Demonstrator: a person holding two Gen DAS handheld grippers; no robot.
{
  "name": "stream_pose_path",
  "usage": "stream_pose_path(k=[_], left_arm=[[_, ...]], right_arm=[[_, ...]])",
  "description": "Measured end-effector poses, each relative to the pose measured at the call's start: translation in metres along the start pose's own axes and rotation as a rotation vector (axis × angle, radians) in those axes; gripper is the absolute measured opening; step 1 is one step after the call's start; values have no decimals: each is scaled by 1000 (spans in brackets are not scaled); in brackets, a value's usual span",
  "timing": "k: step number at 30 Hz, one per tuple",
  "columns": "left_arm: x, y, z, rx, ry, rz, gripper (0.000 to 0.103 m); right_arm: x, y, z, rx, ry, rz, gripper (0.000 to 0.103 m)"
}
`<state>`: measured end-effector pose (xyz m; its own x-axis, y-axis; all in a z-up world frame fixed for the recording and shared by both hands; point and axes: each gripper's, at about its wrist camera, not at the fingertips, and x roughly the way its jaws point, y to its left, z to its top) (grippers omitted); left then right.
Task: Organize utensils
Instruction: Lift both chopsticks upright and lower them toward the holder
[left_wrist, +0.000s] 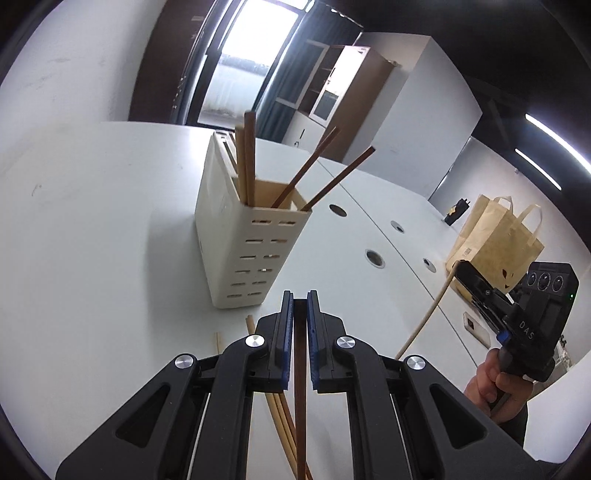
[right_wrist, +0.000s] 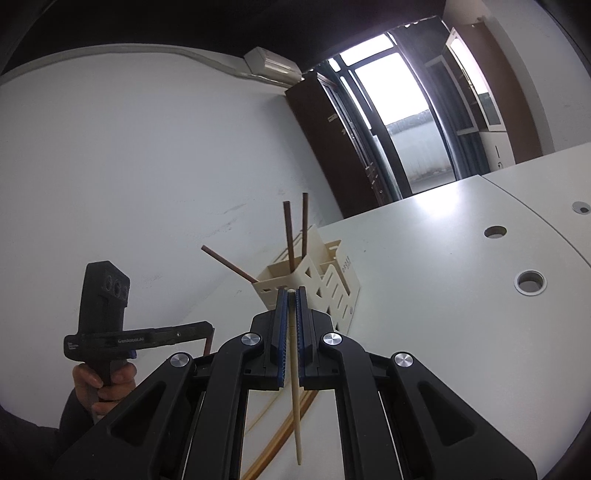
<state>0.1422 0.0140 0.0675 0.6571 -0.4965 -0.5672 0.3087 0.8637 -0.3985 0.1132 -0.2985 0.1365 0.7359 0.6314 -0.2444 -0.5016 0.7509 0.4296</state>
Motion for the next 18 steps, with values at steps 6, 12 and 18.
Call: stream_pose_path(k=[6, 12, 18], left_arm=[[-33, -13, 21, 28, -84, -7, 7], [-50, -36, 53, 88, -164, -2, 7], [-50, -48, 83, 113, -215, 16, 7]], right_arm=[[-1, 27, 29, -63, -41, 16, 5], [9, 52, 61, -133, -73, 28, 5], [20, 65, 87, -178, -95, 49, 5]])
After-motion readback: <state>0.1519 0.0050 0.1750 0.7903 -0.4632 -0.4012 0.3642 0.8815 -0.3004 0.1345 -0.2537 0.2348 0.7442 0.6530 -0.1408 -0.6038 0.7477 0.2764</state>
